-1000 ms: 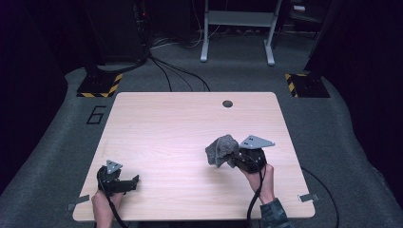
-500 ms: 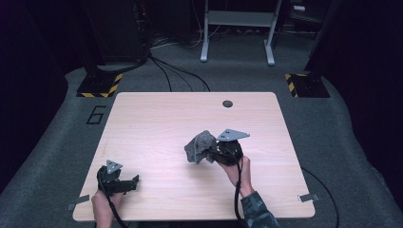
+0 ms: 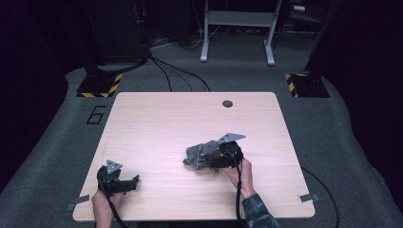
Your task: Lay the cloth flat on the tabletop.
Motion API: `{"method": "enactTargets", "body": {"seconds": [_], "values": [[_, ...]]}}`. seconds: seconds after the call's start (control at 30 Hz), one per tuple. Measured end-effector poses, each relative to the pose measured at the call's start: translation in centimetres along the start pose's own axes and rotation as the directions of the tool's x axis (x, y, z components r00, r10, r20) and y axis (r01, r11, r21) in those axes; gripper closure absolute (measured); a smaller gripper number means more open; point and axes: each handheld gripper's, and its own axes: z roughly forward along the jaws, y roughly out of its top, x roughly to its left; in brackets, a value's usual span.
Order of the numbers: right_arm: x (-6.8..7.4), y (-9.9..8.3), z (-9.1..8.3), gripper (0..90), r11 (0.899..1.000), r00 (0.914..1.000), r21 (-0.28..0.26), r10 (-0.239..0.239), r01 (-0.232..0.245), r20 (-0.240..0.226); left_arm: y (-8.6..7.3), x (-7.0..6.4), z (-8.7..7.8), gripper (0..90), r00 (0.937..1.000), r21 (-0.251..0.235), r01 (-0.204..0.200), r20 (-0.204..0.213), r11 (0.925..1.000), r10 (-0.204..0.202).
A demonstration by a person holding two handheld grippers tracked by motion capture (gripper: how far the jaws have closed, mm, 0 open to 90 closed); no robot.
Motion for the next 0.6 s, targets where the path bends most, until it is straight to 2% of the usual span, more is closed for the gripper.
{"method": "enactTargets", "body": {"seconds": [0.23, 0.27, 0.37, 0.43, 0.47, 0.6], "values": [[-1.5, -1.2, -3.2, 20.2, 0.999, 0.9993, -0.03, 0.019, -0.018, 0.033, 0.0, 0.0, 0.0, 1.3, 1.0, 0.004, 0.003, 0.002, 1.0, -0.004], [-1.7, -1.3, -3.6, 20.3, 0.999, 0.9989, -0.035, 0.026, -0.024, 0.039, 0.1, 0.0, 0.1, 1.3, 0.9994, -0.001, 0.023, -0.024, 0.9997, -0.023], [-1.8, -1.7, -4.7, 20.7, 0.998, 0.9986, -0.059, 0.034, -0.032, 0.04, 0.5, -0.1, 0.1, 1.6, 0.9982, 0.032, 0.043, -0.042, 0.9986, -0.041], [-1.5, -1.9, -5.3, 20.9, 0.997, 0.9985, -0.067, 0.033, -0.03, 0.044, 0.9, -0.4, 0.0, 2.8, 0.9983, 0.045, 0.03, -0.051, 0.9986, -0.027], [-1.3, -2.1, -5.5, 21.1, 0.997, 0.9989, -0.068, 0.027, -0.024, 0.04, 1.0, -0.7, -0.1, 2.7, 0.9986, 0.034, 0.032, -0.044, 0.9989, -0.031], [-0.7, -2.9, -6.0, 21.9, 0.996, 0.9992, -0.087, 0.032, -0.03, 0.023, 2.4, -2.5, -0.3, 3.5, 1.0, 0.009, -0.007, -0.006, 0.9999, 0.007]]}}
